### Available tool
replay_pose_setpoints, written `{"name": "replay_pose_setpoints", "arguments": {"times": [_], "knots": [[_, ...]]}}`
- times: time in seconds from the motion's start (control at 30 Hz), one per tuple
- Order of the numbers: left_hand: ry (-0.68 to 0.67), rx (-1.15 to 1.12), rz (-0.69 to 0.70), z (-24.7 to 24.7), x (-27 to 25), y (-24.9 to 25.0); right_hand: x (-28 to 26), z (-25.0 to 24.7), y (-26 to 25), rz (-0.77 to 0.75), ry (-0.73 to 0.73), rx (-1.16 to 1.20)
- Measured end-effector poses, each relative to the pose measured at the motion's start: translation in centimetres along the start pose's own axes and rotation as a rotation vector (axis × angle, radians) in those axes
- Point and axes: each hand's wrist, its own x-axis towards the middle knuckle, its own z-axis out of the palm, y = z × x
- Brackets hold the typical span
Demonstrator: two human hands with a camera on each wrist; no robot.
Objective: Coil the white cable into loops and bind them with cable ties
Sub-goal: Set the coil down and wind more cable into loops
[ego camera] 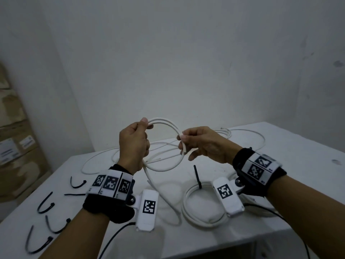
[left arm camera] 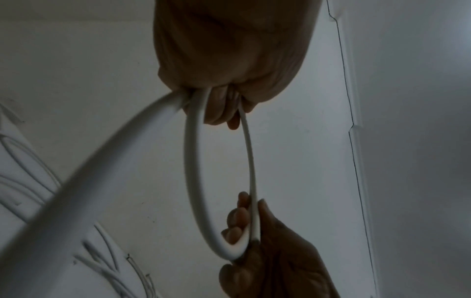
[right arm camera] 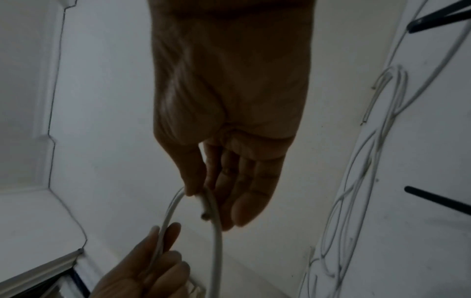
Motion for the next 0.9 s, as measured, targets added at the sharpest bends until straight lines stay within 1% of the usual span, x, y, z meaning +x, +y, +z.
{"name": "replay_pose_setpoints", "arguments": {"times": [0.07, 0.13, 0.27, 0.33, 0.43, 0.57, 0.6, 0.63, 0.7, 0.73, 0.77, 0.8, 0.83, 0.9], "knots": [[0.022, -0.002, -0.002, 0.3, -0.2, -0.3, 0.1, 0.6, 0.1, -0.054, 0.069, 0.007], [0.029, -0.004, -0.009, 0.6, -0.3, -0.5, 0.4, 1.3, 0.2, -0.102, 0.197, -0.031], [0.010, -0.040, -0.043, 0.8, -0.5, -0.3, 0.8, 2.3, 1.0, -0.182, 0.470, -0.345], [-0.003, -0.051, -0.045, 1.0, -0.7, -0.2, 0.9, 2.5, 1.3, -0.197, 0.537, -0.443], [0.014, -0.046, -0.040, 1.1, -0.8, -0.2, 0.7, 2.4, 1.4, -0.151, 0.549, -0.408], [0.112, -0.064, -0.033, 0.5, -0.2, 0.4, -0.6, 2.1, 1.8, -0.004, 0.586, -0.295], [0.136, -0.073, -0.023, 0.3, -0.1, 0.6, -1.3, 2.4, 2.1, 0.049, 0.539, -0.269], [0.156, -0.080, -0.013, 0.2, 0.0, 0.8, -2.2, 3.0, 2.3, 0.124, 0.442, -0.251], [0.183, -0.084, -0.001, 0.2, 0.2, 1.1, -4.0, 5.2, 3.0, 0.344, 0.178, -0.250], [0.188, -0.079, 0.000, 0.2, 0.2, 1.2, -4.7, 6.4, 3.4, 0.446, 0.079, -0.231], [0.188, -0.069, 0.002, 0.2, 0.1, 1.3, -4.9, 7.4, 3.9, 0.519, 0.041, -0.174], [0.185, -0.059, 0.003, 0.2, 0.0, 1.2, -4.7, 8.2, 4.4, 0.552, 0.062, -0.075], [0.181, -0.053, 0.004, 0.2, -0.2, 1.1, -4.2, 8.8, 4.9, 0.540, 0.140, 0.062], [0.182, -0.047, -0.001, -0.2, -0.6, 1.0, -2.7, 9.1, 5.7, 0.446, 0.417, 0.333]]}}
